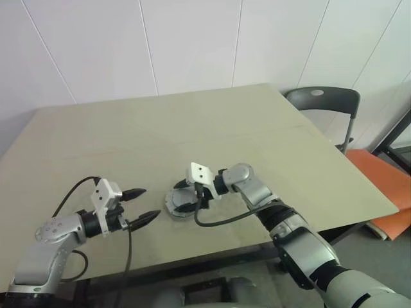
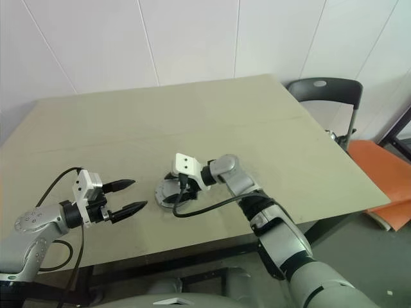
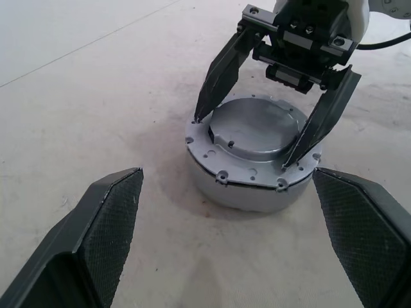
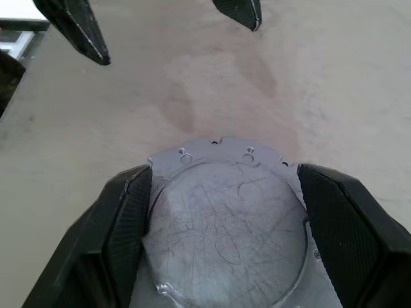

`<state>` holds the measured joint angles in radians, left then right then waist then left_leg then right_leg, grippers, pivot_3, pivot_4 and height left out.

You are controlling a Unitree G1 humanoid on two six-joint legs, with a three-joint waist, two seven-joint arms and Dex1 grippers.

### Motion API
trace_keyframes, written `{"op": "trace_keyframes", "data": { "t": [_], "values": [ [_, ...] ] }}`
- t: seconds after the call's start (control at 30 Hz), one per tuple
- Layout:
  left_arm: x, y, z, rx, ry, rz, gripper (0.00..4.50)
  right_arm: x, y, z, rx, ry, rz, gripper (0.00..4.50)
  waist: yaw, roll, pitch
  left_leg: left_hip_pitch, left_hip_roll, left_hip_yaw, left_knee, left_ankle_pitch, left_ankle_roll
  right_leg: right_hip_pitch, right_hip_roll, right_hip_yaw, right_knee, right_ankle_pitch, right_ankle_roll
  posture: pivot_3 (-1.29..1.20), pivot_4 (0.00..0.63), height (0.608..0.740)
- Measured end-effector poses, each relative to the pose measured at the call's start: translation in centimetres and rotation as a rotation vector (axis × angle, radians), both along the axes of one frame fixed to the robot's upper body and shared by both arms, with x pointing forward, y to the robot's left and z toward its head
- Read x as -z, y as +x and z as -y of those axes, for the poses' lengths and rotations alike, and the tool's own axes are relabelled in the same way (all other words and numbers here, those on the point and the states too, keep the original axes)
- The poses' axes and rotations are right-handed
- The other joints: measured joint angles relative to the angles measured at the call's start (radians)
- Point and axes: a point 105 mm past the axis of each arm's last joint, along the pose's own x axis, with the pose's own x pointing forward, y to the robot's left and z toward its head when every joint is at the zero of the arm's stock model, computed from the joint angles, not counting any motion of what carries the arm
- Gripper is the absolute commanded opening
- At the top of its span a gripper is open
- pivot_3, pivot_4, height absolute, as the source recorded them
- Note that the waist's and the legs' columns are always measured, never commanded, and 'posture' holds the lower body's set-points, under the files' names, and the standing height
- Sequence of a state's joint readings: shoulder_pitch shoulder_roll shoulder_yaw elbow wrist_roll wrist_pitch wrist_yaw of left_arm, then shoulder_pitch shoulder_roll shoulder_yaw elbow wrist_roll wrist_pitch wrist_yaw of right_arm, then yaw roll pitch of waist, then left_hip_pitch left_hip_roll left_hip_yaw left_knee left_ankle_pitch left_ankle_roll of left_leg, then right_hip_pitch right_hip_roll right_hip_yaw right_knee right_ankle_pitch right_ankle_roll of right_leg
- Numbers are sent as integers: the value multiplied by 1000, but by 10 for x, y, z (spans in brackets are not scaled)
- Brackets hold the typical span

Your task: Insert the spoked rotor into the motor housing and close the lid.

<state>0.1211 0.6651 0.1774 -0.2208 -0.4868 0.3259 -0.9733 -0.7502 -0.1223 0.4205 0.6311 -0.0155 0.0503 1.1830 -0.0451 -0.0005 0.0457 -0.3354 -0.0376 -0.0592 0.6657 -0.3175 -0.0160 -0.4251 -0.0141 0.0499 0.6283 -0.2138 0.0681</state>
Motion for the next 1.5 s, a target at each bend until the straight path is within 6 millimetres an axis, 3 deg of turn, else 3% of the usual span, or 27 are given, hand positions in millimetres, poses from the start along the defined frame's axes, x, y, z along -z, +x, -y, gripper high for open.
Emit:
{"op": "trace_keyframes", "data": {
  "t": [0.4,0.6,0.93,1.5],
  "values": [
    [-2,-1,2,8,-2,2,4500,3,-5,3,-17,-55,-39,3277,0,-1,-1,4,0,0,0,0,0,4,1,0,0,-2,-3,0,0,740],
    [-2,0,3,8,-2,2,4500,3,-5,6,2,-99,-88,3277,2,-1,-2,15,0,-1,-1,0,0,15,0,0,-2,-6,-1,0,0,740],
    [-3,1,4,8,-4,7,4500,7,6,-3,108,-26,-109,3277,-4,0,-1,19,1,-1,-1,0,0,18,1,0,1,-7,-2,0,0,740],
    [3,2,0,-2,-2,0,4500,0,13,2,130,63,-115,3277,-2,2,1,11,1,-2,-2,0,0,11,1,0,-2,-6,-2,0,0,740]
  ]
}}
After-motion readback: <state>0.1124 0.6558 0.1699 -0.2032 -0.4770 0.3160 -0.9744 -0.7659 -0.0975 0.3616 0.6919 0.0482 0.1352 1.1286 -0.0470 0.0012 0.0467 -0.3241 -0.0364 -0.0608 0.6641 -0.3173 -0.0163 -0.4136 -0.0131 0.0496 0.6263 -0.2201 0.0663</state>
